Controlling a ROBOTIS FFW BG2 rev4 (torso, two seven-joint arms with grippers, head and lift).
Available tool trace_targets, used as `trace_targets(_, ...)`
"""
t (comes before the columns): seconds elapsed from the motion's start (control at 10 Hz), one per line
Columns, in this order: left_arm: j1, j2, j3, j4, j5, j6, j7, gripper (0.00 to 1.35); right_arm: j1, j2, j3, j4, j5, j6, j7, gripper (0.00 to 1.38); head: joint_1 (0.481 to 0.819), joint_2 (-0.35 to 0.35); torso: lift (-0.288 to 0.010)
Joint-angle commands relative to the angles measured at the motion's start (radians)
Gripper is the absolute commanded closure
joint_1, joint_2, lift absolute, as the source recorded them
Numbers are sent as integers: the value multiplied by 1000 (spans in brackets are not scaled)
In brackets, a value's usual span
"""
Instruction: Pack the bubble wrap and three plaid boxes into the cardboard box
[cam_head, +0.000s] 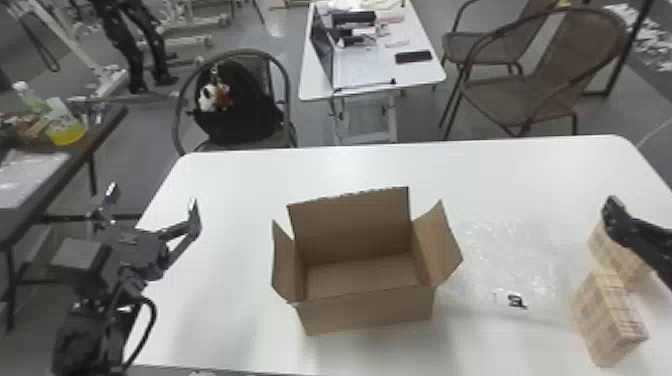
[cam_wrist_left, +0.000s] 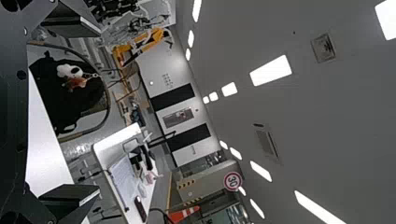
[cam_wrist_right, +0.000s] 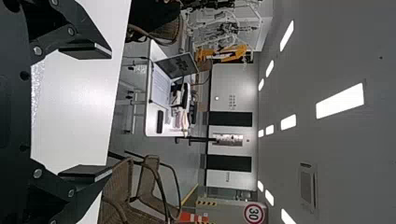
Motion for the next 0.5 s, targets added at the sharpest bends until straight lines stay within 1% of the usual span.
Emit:
trace_targets(0.0,104,-6,-120,-61,86,9,89,128,11,3,-12,-18,17,12,0,398,693,181,-92)
trace_targets(0.1,166,-6,-229,-61,147,26,205,128,19,12,-20,-24,27,18,-2,398,695,154,-92)
trace_targets(0.2,186,-6,-295,-61,195,61,255,128,21,27,-20,-30,70,18,0,398,695,119,-92)
trace_targets(0.3,186,-6,-335,-61,208,72,294,128,22,35,-20,-20,72,18,0,400,695,86,-92)
trace_targets(0.4,185,-6,-367,-61,230,81,327,128,21,35,-20,-4,76,18,-2,401,695,70,-92)
